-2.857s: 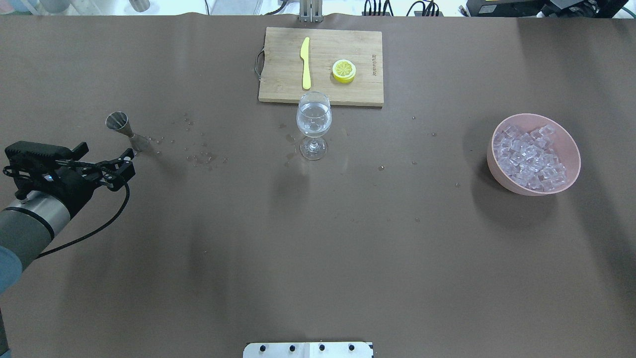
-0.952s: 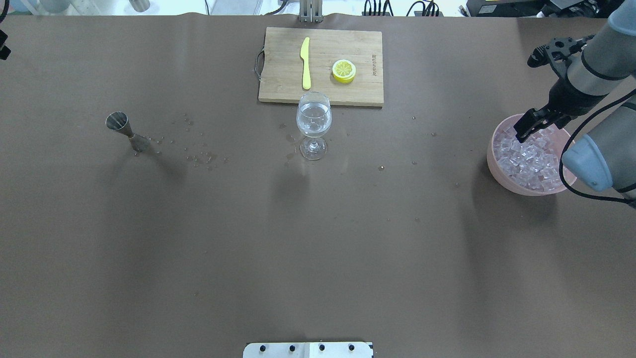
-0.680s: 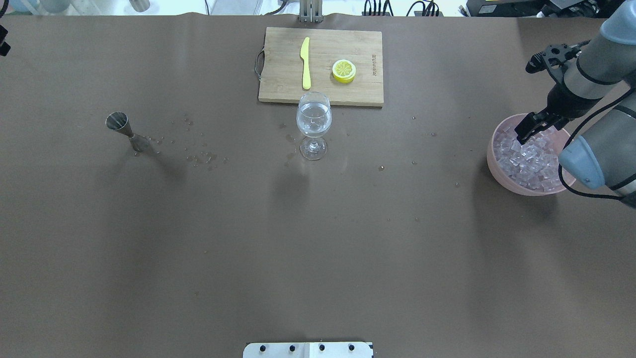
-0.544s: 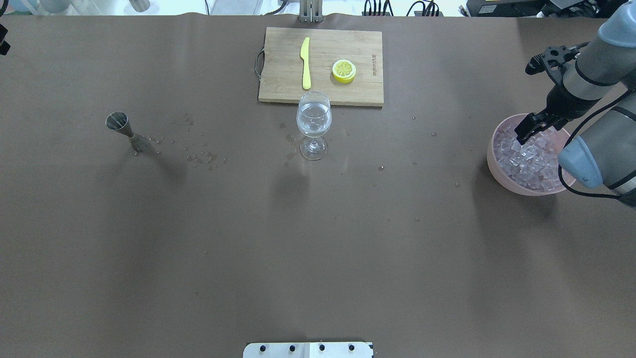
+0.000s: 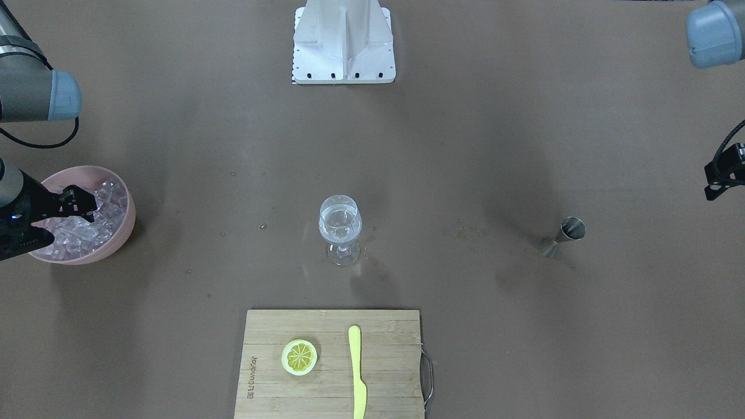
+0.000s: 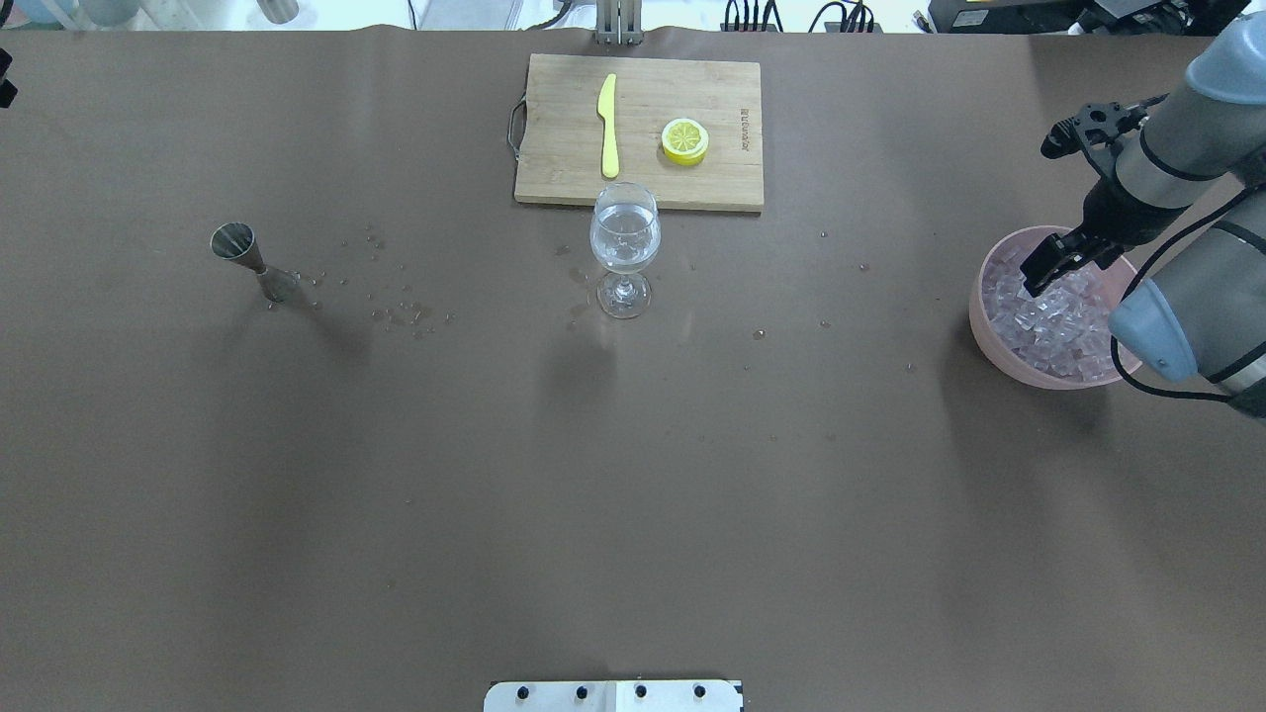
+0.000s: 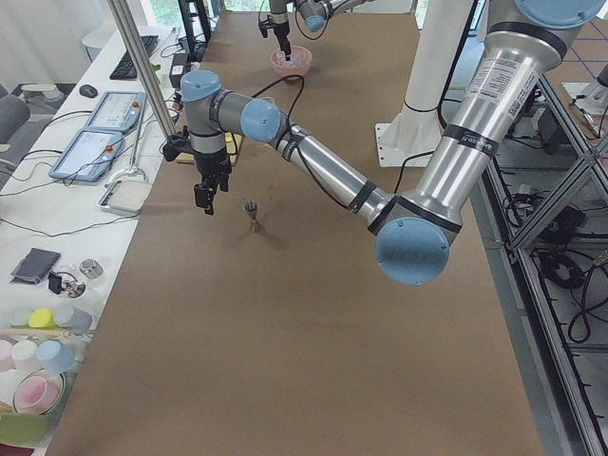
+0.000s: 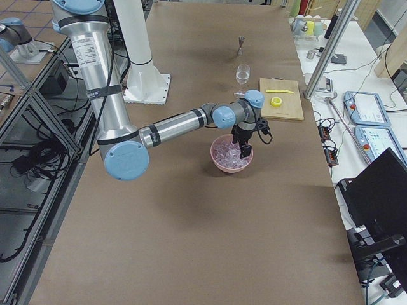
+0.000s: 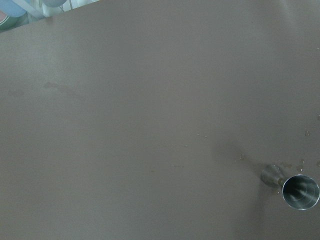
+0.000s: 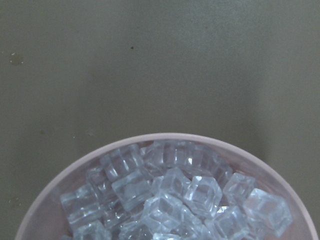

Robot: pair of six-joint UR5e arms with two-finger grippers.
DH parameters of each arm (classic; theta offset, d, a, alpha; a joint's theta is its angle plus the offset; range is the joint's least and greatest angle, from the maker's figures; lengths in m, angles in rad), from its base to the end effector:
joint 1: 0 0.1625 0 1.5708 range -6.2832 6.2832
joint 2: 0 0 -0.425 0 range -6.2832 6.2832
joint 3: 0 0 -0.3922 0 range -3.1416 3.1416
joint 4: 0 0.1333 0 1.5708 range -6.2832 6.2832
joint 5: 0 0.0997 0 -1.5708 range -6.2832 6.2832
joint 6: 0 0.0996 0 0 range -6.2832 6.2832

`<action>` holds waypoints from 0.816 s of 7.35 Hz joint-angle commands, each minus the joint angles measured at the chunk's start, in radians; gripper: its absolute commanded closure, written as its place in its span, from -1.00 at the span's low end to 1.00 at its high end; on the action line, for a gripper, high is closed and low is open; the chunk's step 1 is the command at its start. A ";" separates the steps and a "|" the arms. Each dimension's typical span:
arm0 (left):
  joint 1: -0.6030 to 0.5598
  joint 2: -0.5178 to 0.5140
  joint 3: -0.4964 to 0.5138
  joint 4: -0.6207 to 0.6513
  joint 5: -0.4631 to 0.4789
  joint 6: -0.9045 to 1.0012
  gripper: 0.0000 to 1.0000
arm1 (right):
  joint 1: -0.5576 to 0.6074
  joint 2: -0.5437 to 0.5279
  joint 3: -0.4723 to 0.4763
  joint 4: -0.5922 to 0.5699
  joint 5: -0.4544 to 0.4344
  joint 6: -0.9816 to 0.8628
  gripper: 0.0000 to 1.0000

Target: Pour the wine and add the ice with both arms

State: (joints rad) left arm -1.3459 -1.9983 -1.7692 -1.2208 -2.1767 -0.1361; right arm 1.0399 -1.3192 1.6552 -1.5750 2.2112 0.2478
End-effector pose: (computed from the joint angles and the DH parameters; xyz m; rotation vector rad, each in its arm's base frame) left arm 0.0619 -0.6139 0.3711 0.1551 0.6408 0.1691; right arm -0.2383 -0.5516 0.4878 0.0559 -0.7126 -0.3772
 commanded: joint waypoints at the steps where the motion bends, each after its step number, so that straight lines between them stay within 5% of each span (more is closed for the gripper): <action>1: -0.001 0.001 0.002 -0.002 0.000 -0.005 -0.96 | -0.015 -0.003 0.004 -0.002 0.022 0.001 -0.85; 5: -0.012 0.000 0.002 -0.002 0.000 -0.004 -0.96 | -0.023 -0.014 0.008 -0.003 0.019 -0.011 -0.21; 6: -0.015 0.000 0.002 -0.002 -0.002 -0.004 -0.96 | -0.023 -0.017 0.011 -0.005 0.018 -0.015 -0.19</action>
State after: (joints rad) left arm -1.3576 -1.9987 -1.7671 -1.2226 -2.1771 -0.1398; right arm 1.0162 -1.3310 1.6631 -1.5786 2.2310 0.2388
